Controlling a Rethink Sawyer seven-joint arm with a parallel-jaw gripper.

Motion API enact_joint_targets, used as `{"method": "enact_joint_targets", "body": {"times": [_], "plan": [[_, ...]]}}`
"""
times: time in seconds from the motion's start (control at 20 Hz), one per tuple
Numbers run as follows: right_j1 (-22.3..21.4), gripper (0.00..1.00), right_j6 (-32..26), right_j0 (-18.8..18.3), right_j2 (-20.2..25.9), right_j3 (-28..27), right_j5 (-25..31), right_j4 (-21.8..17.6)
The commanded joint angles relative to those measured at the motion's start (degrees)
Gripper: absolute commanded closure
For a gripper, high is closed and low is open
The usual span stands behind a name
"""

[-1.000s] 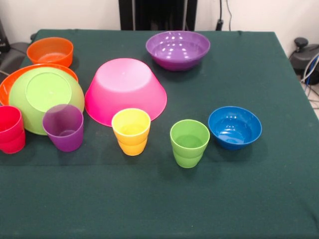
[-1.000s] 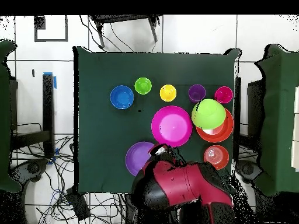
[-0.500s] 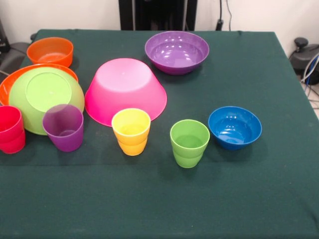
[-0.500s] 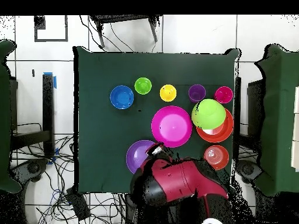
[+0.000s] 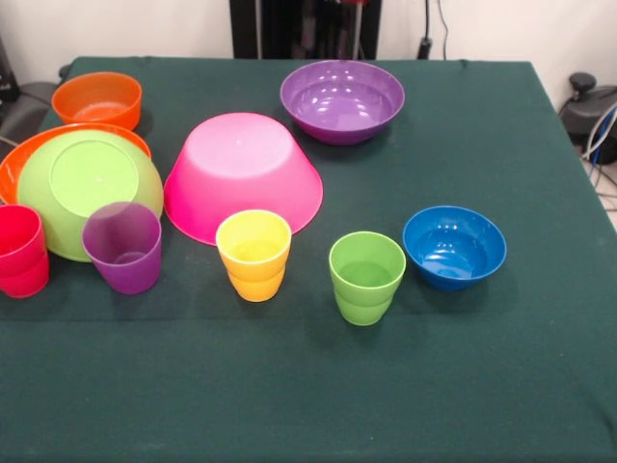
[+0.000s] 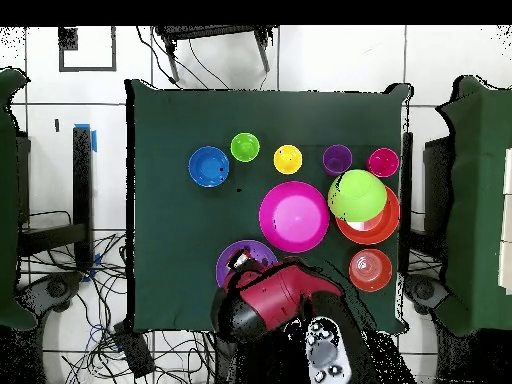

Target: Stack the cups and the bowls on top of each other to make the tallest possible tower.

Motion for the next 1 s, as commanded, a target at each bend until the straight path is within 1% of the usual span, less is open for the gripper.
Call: {"method": "enact_joint_targets", "body": {"times": [0.05,0.1,0.15,0.2,0.3,0.4,0.55,0.6,0.75,0.9,0.95,1.0], "plan": [[18.4,0.0,4.4,6.9,-8.0,-7.6,-13.2,-4.4],[21.0,0.0,3.7,7.8,-9.1,-8.9,-15.4,-3.7],[22.3,0.0,3.5,8.6,-10.2,-9.7,-16.5,-3.0],[24.9,0.0,3.7,10.9,-12.7,-11.3,-18.8,-1.8],[27.9,0.0,3.1,13.0,-15.5,-12.8,-21.7,0.5],[29.2,0.0,2.0,13.8,-16.9,-13.1,-23.5,2.0],[28.7,0.0,0.5,12.4,-16.1,-12.7,-23.0,2.3],[28.5,0.0,0.4,12.5,-16.2,-12.7,-23.1,2.6],[26.5,0.0,0.0,11.1,-14.6,-11.9,-21.4,2.3],[25.0,0.0,1.2,12.9,-15.4,-9.0,-23.0,3.5],[24.6,0.0,1.3,13.0,-15.3,-8.7,-22.9,3.6],[24.3,0.0,1.9,14.2,-15.9,-7.7,-23.7,4.4]]}}
